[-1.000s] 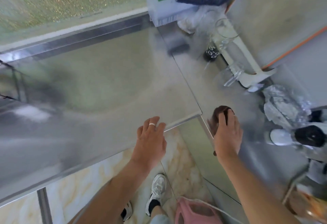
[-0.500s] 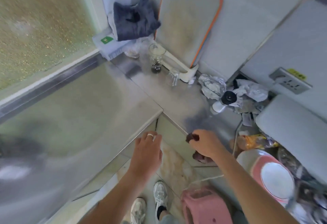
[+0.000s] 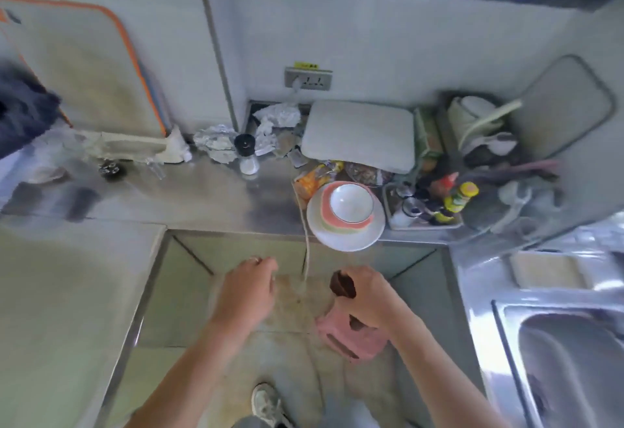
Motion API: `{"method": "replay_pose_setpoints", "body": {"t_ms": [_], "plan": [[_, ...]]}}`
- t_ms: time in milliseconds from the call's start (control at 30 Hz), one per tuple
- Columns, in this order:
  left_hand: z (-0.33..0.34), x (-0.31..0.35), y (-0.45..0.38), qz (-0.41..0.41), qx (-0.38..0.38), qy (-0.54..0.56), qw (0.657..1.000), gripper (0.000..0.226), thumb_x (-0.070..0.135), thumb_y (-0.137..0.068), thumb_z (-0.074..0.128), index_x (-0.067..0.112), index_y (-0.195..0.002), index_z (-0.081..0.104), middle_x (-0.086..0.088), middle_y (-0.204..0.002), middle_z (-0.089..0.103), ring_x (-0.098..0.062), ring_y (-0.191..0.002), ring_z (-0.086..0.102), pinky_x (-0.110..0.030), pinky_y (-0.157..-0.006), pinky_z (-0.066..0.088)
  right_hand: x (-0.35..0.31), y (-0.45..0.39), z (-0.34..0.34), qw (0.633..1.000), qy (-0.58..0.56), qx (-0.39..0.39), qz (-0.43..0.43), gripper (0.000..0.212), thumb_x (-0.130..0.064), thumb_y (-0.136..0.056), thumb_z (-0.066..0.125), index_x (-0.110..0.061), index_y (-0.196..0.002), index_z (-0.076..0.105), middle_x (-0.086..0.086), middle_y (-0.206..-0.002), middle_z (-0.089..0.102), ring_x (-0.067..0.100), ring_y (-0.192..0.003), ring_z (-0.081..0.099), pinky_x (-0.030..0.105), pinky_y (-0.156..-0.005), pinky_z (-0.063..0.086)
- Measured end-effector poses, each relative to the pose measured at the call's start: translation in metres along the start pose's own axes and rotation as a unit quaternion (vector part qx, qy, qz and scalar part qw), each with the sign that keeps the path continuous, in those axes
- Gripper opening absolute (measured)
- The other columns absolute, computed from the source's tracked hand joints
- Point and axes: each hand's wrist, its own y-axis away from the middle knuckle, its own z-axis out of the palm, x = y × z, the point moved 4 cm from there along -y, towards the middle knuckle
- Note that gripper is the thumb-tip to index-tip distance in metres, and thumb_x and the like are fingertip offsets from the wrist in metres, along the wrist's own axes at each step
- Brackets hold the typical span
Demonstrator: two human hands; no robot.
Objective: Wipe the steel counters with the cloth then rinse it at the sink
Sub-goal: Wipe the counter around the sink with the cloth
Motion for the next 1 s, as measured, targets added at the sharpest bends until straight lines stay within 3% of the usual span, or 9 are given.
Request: {"method": "replay_pose_setpoints", "body": {"t_ms": [67,200,400,500,567,700,800,1000], "plan": [[0.022,0.051,-0.004,0.06,-0.032,-0.019,0.997,0.017,0.022,-0.091,0.055,0.023,-0.105,0.064,-0.001,-0.102,0.068,-0.028,-0.101,0.064,-0.039,-0.08,0.051,0.06,0.034,-0.003,0.998,-0.013,0.03,0.058,0.031,-0.031,-0.085,0.066,-0.02,-0.113,0.059,0.001,-0.105,0.055,0.027,-0.1,0.061,0.04,-0.085,0.054],[0.072,0.163,-0.006,0.172,-0.073,-0.02,0.982,0.019,0.019,-0.09,0.054,0.023,-0.106,0.065,0.001,-0.103,0.066,-0.029,-0.097,0.066,-0.038,-0.079,0.052,0.179,0.115,-0.005,0.978,-0.047,0.096,0.177,0.046,-0.03,-0.087,0.068,-0.02,-0.131,0.057,0.007,-0.117,0.057,0.031,-0.113,0.06,0.038,-0.089,0.051],[0.169,0.317,0.023,0.301,-0.145,-0.044,0.942,0.018,0.017,-0.085,0.058,0.025,-0.1,0.064,0.003,-0.099,0.062,-0.027,-0.097,0.064,-0.041,-0.081,0.054,0.334,0.251,0.032,0.912,-0.142,0.177,0.343,0.043,-0.028,-0.091,0.063,-0.022,-0.133,0.055,0.005,-0.125,0.055,0.029,-0.119,0.055,0.035,-0.091,0.047],[0.21,0.384,0.059,0.362,-0.171,-0.085,0.912,0.022,0.02,-0.086,0.058,0.026,-0.106,0.065,0.004,-0.108,0.064,-0.024,-0.104,0.065,-0.039,-0.087,0.053,0.386,0.309,0.068,0.877,-0.17,0.196,0.404,0.041,-0.028,-0.094,0.06,-0.023,-0.135,0.054,0.005,-0.128,0.056,0.029,-0.122,0.055,0.036,-0.097,0.046],[0.232,0.42,0.087,0.412,-0.17,-0.086,0.891,0.021,0.016,-0.085,0.062,0.023,-0.104,0.068,0.002,-0.106,0.068,-0.024,-0.101,0.068,-0.037,-0.084,0.054,0.407,0.338,0.091,0.852,-0.197,0.202,0.441,0.044,-0.029,-0.092,0.062,-0.021,-0.135,0.055,0.007,-0.128,0.057,0.03,-0.119,0.056,0.038,-0.098,0.047],[0.276,0.467,0.146,0.483,-0.256,-0.095,0.832,0.029,0.015,-0.089,0.052,0.023,-0.115,0.063,0.0,-0.113,0.066,-0.024,-0.11,0.062,-0.039,-0.095,0.048,0.417,0.386,0.129,0.802,-0.245,0.232,0.493,0.043,-0.029,-0.09,0.064,-0.017,-0.131,0.057,0.011,-0.125,0.059,0.032,-0.116,0.058,0.04,-0.096,0.048],[0.297,0.485,0.186,0.523,-0.283,-0.071,0.801,0.026,0.015,-0.087,0.056,0.022,-0.111,0.065,-0.001,-0.108,0.066,-0.026,-0.104,0.064,-0.038,-0.091,0.049,0.409,0.416,0.16,0.753,-0.274,0.271,0.533,0.045,-0.032,-0.089,0.068,-0.016,-0.129,0.059,0.012,-0.122,0.06,0.034,-0.115,0.059,0.041,-0.095,0.049],[0.34,0.487,0.258,0.578,-0.318,-0.062,0.749,0.029,0.012,-0.083,0.063,0.019,-0.111,0.066,-0.003,-0.104,0.065,-0.028,-0.098,0.063,-0.039,-0.083,0.05,0.385,0.447,0.238,0.631,-0.306,0.417,0.578,0.046,-0.03,-0.084,0.069,-0.009,-0.124,0.063,0.009,-0.122,0.06,0.032,-0.11,0.058,0.043,-0.102,0.049]]}}
